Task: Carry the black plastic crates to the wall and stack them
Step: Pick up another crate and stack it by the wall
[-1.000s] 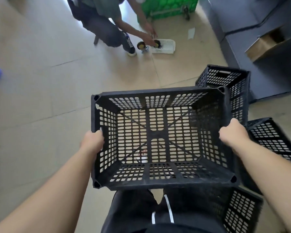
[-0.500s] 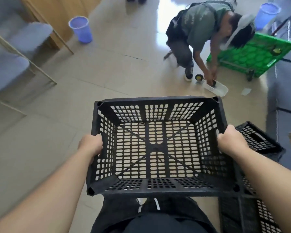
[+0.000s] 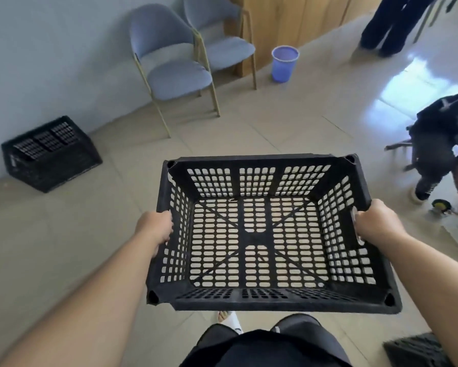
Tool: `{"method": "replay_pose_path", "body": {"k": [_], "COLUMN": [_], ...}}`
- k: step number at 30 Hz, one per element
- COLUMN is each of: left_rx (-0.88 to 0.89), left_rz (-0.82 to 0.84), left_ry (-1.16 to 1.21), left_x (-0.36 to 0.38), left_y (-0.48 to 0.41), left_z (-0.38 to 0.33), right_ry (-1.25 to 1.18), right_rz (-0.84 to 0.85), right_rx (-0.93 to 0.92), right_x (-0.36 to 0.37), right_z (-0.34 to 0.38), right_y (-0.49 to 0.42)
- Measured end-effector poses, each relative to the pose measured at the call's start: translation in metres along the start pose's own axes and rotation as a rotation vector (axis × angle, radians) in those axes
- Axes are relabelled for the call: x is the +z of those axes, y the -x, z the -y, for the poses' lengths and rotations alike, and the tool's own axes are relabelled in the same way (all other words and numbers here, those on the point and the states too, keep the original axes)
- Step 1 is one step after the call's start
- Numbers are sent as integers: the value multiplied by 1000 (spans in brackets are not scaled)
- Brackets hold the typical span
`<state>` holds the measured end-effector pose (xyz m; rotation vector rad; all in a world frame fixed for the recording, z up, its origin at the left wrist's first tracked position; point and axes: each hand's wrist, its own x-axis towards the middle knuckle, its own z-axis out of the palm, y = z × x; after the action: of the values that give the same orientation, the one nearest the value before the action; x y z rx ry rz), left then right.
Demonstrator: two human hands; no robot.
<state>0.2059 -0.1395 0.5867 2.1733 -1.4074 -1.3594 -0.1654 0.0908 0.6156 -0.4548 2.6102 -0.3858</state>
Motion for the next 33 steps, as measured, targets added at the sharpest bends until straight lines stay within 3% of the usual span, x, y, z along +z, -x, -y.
{"method": "replay_pose_path", "body": {"k": [8,22,33], "left_rx": [-125,-372,-473], "left_rz": [-178,-416,-535], "left_ry": [119,285,531], "left_x": [-111,-206,-322], "left_y": [-39,-108,-174], "left_z": [39,31,70], "right_ry": [72,245,317], "right_rz": [105,298,382], "right_rx": [-253,-622,-835], "right_x": [49,136,240], "right_z": [156,425,622], "right_y": [6,-53,6]}}
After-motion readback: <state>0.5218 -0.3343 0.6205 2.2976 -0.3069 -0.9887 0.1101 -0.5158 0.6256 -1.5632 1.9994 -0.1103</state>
